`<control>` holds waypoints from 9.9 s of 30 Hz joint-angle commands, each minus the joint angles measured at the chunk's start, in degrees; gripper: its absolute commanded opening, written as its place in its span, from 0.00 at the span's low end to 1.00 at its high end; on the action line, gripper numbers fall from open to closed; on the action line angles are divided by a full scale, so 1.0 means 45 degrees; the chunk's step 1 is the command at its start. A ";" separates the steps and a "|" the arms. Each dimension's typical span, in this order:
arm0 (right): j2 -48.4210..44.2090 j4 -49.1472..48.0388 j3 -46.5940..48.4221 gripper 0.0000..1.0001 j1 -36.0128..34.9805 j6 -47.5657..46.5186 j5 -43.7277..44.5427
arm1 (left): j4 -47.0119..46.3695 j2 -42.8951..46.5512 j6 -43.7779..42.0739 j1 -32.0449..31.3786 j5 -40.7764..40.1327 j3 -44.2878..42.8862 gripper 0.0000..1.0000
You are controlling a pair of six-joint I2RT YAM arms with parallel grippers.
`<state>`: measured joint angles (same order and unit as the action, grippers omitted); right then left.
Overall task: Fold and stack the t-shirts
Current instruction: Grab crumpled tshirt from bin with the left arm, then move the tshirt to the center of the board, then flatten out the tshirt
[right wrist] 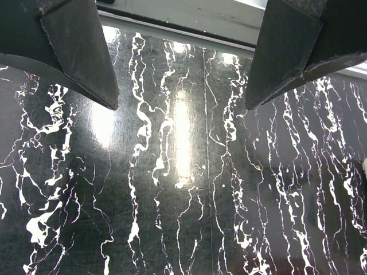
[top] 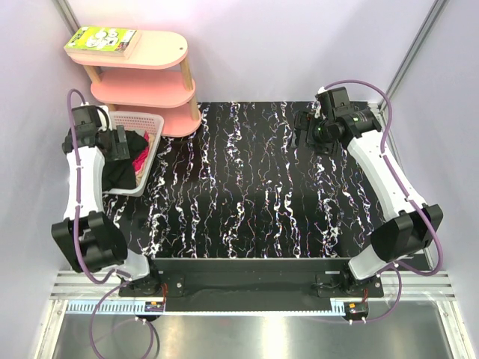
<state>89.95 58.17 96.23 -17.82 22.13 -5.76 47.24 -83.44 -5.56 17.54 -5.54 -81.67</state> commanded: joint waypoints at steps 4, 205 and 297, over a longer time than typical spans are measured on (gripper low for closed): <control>-0.0906 -0.0271 -0.0250 1.00 -0.0063 0.0004 -0.0478 | -0.1436 -0.0442 -0.0131 0.0087 -0.0605 0.0336 0.81; 0.1557 0.3166 0.6239 0.00 -0.7914 -0.1638 -0.2297 | -0.2765 -0.4096 -0.1302 -1.2527 -0.2814 -1.4491 0.00; 0.8214 -0.3279 0.1977 0.34 -0.1332 0.0180 -0.5966 | 0.1298 0.2937 0.0982 -0.6516 0.3946 -0.0152 0.92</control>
<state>127.85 42.89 105.32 -22.94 22.83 -32.56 54.46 -72.03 -0.21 -12.78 10.72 -81.01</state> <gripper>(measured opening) 0.356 0.928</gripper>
